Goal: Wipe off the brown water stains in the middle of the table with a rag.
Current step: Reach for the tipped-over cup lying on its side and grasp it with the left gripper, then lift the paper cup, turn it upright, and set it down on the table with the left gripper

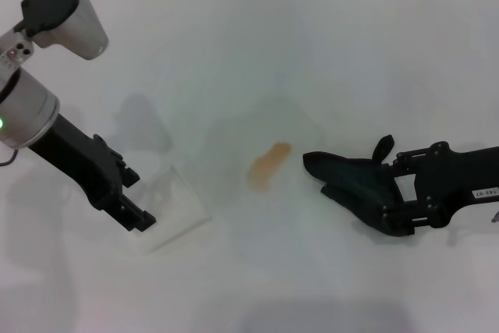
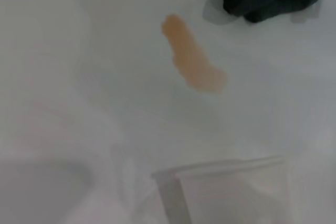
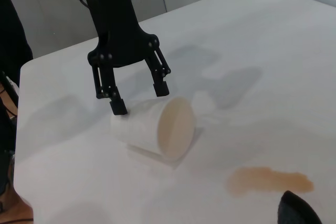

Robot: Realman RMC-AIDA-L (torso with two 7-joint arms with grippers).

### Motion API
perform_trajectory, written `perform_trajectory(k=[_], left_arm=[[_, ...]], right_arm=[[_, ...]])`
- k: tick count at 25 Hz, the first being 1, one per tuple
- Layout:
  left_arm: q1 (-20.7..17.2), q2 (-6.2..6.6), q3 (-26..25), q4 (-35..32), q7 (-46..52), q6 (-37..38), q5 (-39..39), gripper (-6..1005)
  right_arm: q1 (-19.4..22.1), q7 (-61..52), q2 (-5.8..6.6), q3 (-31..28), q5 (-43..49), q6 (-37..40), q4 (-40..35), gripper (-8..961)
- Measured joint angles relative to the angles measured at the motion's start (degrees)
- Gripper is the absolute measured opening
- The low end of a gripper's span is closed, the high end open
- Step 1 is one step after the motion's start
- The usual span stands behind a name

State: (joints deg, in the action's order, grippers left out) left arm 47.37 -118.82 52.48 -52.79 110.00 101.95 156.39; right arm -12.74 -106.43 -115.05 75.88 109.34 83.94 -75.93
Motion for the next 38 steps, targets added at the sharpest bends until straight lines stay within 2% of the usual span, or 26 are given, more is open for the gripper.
perform_trajectory(k=[7, 18, 38], left_arm=[[1.33, -0.11, 0.17, 3.36, -0.39, -1.85, -0.32, 880], [1.47, -0.19, 0.62, 4.9, -0.57, -3.35, -0.48, 878], [1.55, -0.18, 1.27, 4.98, -0.88, -4.26, -1.48, 875]], right_arm=[[0.04, 0.0, 0.0, 0.36, 0.0, 0.0, 0.08, 616], [0.53, 0.0, 0.0, 0.55, 0.0, -0.22, 0.09, 615], [0.62, 0.0, 0.0, 0.58, 0.0, -0.1, 0.09, 611]])
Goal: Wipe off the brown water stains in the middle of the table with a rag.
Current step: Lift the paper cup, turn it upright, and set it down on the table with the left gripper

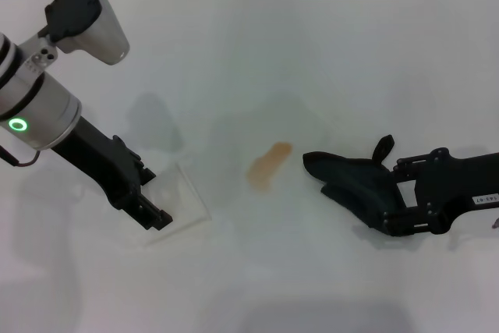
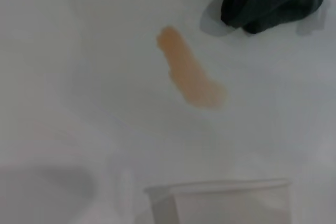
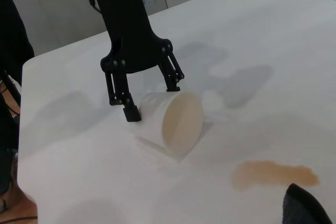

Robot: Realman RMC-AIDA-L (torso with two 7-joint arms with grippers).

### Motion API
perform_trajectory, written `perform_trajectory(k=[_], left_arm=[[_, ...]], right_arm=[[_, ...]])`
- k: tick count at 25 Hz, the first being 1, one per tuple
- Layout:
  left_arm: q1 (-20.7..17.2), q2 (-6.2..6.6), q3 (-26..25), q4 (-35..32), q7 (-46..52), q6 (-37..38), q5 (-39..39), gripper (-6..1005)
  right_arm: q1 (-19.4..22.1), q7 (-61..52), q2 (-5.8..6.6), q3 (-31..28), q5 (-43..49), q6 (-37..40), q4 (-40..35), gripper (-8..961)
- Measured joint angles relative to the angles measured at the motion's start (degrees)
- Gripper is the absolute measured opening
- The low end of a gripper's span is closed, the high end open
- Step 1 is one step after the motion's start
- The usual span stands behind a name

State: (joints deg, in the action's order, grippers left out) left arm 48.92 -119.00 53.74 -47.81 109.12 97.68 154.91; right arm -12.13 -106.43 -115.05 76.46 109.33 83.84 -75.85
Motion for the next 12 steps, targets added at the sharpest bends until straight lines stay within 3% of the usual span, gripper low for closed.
perform_trajectory(k=[3, 5, 12], left_arm=[[0.04, 0.0, 0.11, 0.0, -0.02, -0.06, -0.03, 874], [0.04, 0.04, 0.11, -0.06, -0.01, -0.05, -0.23, 806], [-0.1, 0.09, 0.11, -0.51, 0.2, -0.07, -0.51, 707]], right_arm=[[0.0, 0.0, 0.0, 0.0, 0.0, -0.02, 0.0, 611], [0.0, 0.0, 0.0, 0.0, 0.0, -0.06, 0.0, 611], [0.0, 0.0, 0.0, -0.02, 0.09, -0.1, -0.01, 610]])
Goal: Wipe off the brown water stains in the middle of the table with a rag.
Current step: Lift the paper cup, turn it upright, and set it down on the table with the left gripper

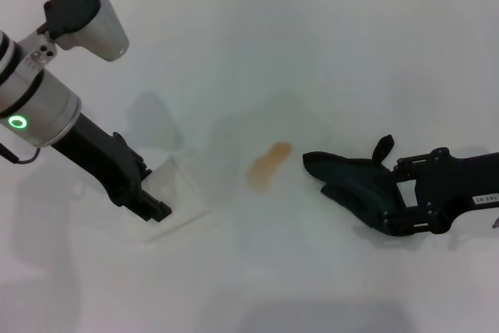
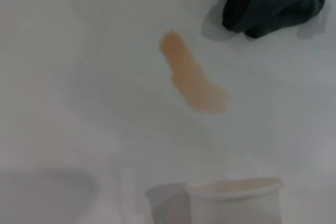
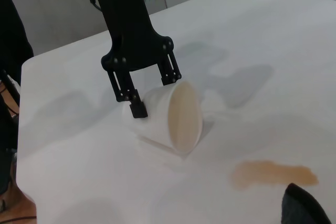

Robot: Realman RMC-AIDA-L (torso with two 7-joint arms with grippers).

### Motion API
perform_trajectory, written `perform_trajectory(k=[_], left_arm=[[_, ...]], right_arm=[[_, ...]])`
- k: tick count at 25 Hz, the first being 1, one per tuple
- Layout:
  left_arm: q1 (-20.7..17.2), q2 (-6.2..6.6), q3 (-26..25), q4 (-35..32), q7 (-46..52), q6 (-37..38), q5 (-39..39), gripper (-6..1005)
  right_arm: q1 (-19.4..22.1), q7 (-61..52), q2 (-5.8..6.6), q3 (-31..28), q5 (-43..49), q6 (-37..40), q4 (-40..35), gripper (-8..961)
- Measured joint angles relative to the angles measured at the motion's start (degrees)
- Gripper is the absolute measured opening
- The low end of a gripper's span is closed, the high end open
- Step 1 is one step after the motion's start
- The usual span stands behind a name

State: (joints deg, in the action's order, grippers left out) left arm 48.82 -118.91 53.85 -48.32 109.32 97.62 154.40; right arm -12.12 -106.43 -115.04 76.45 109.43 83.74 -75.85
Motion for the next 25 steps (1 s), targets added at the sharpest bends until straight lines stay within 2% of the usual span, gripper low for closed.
perform_trajectory(k=[5, 8, 12, 13, 19, 25], left_arm=[[-1.55, -0.02, -1.55, -3.01, 0.12, -0.01, -0.63, 639], [-4.3, 0.02, -2.58, -6.01, -0.1, -0.38, -4.13, 606], [-10.93, 0.34, -2.67, -11.6, -1.33, -3.19, -12.57, 570], [-10.93, 0.34, -2.67, -11.6, -1.33, -3.19, -12.57, 562], [-16.48, 0.14, -4.46, -11.81, -7.73, -9.44, -22.23, 547], [-20.14, -0.03, -4.9, -7.27, -16.74, -15.32, -30.35, 548]], right_arm=[[0.38, 0.0, 0.06, -0.4, 0.02, 0.06, 0.0, 609], [0.5, 0.0, 0.07, -0.43, 0.05, 0.08, 0.0, 608], [0.5, 0.0, 0.08, -0.43, -0.03, 0.1, 0.02, 608], [0.47, 0.0, 0.09, -0.43, -0.09, 0.1, 0.02, 608], [0.03, -0.24, 0.07, -0.12, -0.24, -0.26, 0.47, 607], [-0.37, -0.02, 0.02, -0.24, -0.27, -0.78, 0.53, 606]])
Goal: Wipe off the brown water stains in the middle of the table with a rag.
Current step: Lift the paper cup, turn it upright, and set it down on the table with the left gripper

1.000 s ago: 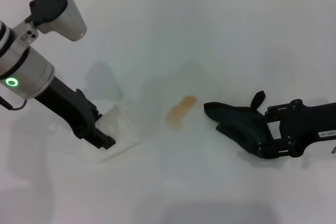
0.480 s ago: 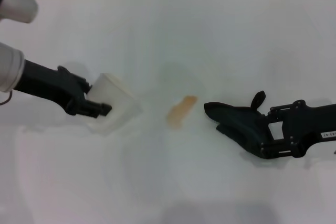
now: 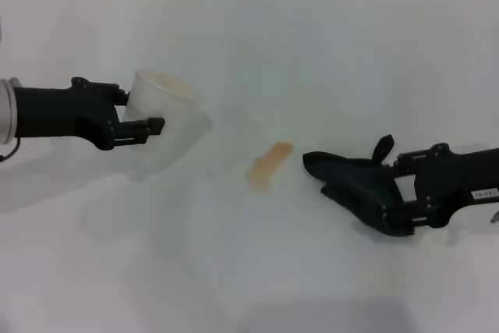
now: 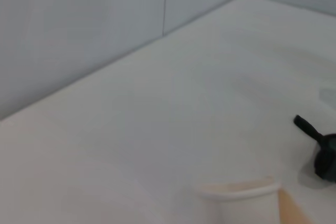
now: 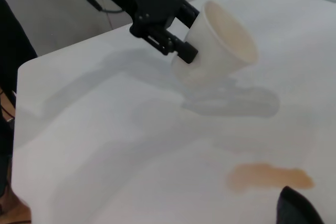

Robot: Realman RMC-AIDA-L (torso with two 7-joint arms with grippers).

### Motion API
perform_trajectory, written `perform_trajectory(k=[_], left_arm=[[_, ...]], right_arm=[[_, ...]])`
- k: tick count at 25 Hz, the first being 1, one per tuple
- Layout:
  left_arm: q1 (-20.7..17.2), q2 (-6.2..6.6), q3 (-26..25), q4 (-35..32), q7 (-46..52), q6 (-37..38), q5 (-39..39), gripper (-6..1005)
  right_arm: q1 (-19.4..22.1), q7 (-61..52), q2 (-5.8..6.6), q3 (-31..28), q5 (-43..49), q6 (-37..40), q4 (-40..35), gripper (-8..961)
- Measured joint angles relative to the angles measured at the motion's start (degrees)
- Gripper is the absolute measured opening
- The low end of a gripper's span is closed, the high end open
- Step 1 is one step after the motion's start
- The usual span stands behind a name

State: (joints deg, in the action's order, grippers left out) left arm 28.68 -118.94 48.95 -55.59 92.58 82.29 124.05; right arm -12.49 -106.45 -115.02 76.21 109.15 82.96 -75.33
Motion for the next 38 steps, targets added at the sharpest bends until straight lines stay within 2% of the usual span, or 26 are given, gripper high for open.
perform_trajectory(k=[10, 17, 23, 38], left_arm=[[-1.19, -0.06, 0.0, 11.63, -16.75, -7.91, -9.24, 549], [-0.99, -0.09, 0.01, 16.55, -24.15, -11.53, -12.1, 549], [-1.47, -0.15, 0.13, 18.56, -27.24, -12.73, -13.82, 549], [-2.09, 0.13, 0.3, 17.95, -27.33, -12.41, -13.79, 548]], right_arm=[[-0.43, 1.78, -0.03, 0.39, 0.52, -2.82, 0.2, 604], [-0.59, 3.52, -0.03, 1.01, 0.69, -3.82, 1.11, 603], [-1.02, 5.58, -0.03, 1.11, 0.72, -4.55, 2.54, 602], [-1.14, 5.69, -0.08, 1.77, 0.32, -5.03, 2.87, 600]])
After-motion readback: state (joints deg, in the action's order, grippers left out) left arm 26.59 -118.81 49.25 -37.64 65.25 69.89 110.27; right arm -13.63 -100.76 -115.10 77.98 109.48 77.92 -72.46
